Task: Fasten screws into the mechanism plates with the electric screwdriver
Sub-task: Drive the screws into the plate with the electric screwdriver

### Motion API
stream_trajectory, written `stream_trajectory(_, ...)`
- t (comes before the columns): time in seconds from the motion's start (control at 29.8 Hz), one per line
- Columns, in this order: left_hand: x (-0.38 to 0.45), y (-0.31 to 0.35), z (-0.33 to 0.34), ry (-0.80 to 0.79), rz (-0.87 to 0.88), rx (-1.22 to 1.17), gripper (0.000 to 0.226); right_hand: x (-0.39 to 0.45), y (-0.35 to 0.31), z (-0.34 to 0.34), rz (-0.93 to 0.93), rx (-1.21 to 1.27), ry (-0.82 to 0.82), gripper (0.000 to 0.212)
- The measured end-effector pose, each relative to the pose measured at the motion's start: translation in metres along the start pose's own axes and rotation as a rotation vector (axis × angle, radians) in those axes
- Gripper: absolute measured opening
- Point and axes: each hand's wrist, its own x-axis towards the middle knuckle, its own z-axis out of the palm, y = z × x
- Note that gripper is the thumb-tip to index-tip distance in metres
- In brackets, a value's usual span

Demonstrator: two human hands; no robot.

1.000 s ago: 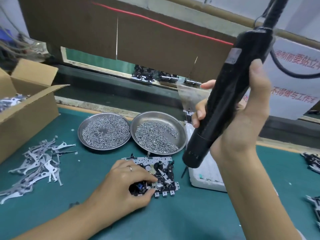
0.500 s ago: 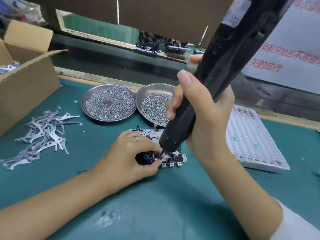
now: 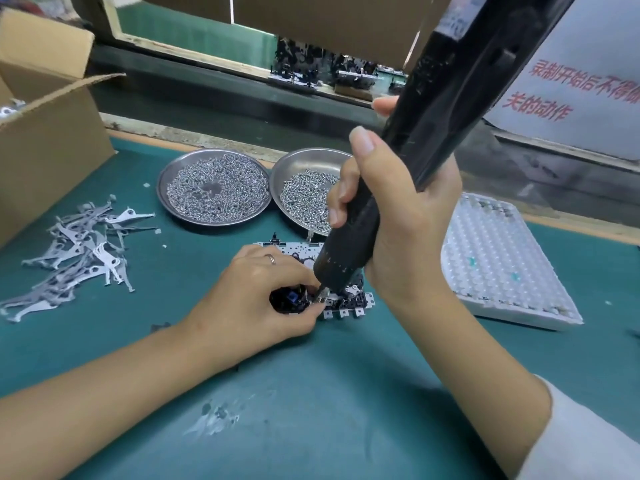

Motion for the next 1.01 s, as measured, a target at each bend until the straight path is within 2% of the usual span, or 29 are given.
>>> stream_trajectory(0.1, 0.0002, 0.0004, -0.0002, 0.001, 0.01, -0.012, 0.028, -0.0008, -0.0001, -0.0009, 0.019, -0.011, 0.013, 0.015)
stream_trajectory(0.44, 0.0004, 0.0001, 0.0, 0.017, 0.02, -0.018, 0.028, -0.0017, -0.0017, 0.0012, 0.014, -0.002, 0.021, 0.014)
stream_trajectory(0.57, 0.0013, 0.0007, 0.0008, 0.032, 0.026, -0.013, 0.021, -0.0019, -0.0018, 0.0021, 0.014, -0.013, 0.026, 0.013)
stream_trajectory(0.7, 0.0007, 0.0009, 0.0005, 0.026, 0.031, -0.024, 0.025, -0.0025, -0.0019, 0.0021, 0.011, -0.009, 0.034, 0.013)
stream_trajectory(0.84, 0.0011, 0.0015, 0.0011, 0.037, 0.024, -0.016, 0.013, -0.0027, -0.0018, 0.0022, 0.026, -0.014, 0.057, 0.014)
stream_trajectory(1.01, 0.001, 0.002, 0.0009, 0.026, 0.009, -0.018, 0.012, -0.0045, -0.0011, 0.0028, 0.036, -0.019, 0.066, 0.013)
